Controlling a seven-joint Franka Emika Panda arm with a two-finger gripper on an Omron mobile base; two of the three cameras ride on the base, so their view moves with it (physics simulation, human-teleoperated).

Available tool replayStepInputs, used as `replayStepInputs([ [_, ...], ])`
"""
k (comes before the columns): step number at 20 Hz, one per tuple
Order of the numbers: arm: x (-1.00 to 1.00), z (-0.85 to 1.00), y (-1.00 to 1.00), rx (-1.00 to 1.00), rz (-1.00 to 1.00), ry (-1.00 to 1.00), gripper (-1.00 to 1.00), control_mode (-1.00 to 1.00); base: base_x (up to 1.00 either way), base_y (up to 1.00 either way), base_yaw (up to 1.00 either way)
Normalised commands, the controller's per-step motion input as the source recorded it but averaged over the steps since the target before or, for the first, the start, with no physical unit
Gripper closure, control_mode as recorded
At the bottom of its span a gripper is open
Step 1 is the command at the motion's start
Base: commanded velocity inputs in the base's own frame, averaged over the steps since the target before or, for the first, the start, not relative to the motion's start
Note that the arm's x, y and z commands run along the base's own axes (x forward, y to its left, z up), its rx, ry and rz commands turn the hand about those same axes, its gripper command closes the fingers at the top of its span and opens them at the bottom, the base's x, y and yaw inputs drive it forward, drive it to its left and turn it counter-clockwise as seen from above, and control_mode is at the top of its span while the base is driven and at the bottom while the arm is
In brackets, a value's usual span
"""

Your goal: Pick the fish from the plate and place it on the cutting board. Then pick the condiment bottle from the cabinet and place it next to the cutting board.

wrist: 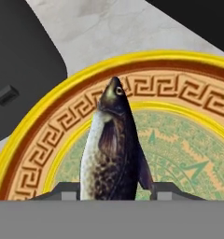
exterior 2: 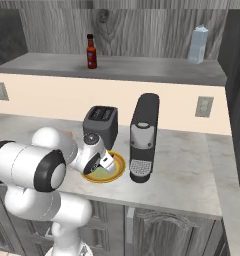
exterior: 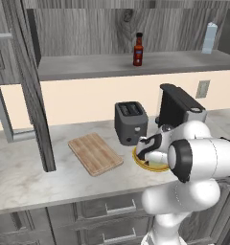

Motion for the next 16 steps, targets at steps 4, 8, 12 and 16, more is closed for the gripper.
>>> replayStepInputs([
  [4,0.00,0.00,0.00,0.00,0.00,0.00,1.00,-1.00,0.00,0.00,0.00],
  [8,-0.01,0.01,0.00,0.00,-0.01,0.00,1.00,-1.00,0.00,0.00,0.00],
  [12,-0.09,0.16,0.00,0.00,-0.04,-0.01,1.00,-1.00,0.00,0.00,0.00],
  [16,-0.16,0.31,0.01,0.00,-0.05,-0.03,1.00,-1.00,0.00,0.00,0.00],
])
